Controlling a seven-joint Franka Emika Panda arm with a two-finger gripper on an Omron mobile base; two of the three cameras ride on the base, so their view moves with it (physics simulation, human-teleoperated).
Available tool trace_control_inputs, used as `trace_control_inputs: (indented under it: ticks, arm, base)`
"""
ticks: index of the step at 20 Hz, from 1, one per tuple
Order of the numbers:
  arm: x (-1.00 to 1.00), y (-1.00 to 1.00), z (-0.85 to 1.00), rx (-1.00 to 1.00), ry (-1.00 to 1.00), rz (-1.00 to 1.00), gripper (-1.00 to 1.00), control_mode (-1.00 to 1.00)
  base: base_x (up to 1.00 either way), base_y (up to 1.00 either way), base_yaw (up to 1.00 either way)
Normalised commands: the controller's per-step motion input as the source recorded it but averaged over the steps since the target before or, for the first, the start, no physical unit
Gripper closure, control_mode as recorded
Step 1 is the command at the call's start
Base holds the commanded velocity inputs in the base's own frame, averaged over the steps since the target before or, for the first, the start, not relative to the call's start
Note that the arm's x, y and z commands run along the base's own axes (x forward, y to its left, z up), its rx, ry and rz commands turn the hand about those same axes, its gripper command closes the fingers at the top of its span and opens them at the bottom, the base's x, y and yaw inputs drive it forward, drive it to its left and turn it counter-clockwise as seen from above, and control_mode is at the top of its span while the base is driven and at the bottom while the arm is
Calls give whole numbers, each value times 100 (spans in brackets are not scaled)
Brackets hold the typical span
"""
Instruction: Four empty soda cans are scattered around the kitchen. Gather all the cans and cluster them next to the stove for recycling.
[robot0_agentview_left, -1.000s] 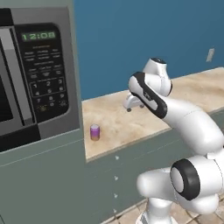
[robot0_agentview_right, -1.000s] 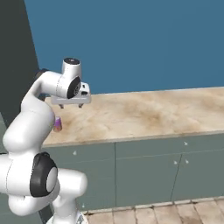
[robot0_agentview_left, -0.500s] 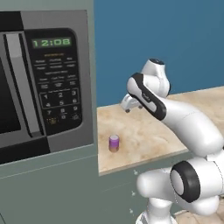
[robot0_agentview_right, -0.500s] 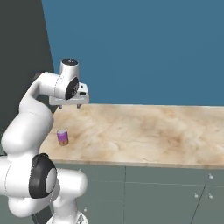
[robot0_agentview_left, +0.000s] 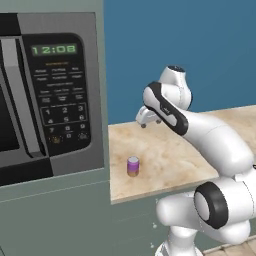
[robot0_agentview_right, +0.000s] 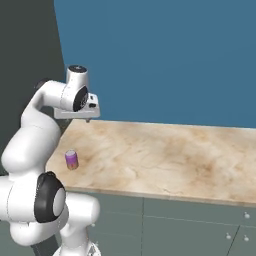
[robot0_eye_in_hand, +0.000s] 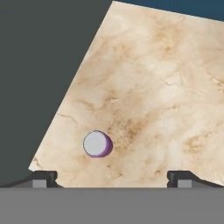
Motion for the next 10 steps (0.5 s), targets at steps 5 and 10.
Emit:
trace_control_inputs:
  ticks: [5,10]
  arm:
    - [0,0,0,0,0,0,-100,100]
    - [4,17,-27,-4,15,0,-100,-100]
  base:
    - [9,0,5]
    - [0,4,2]
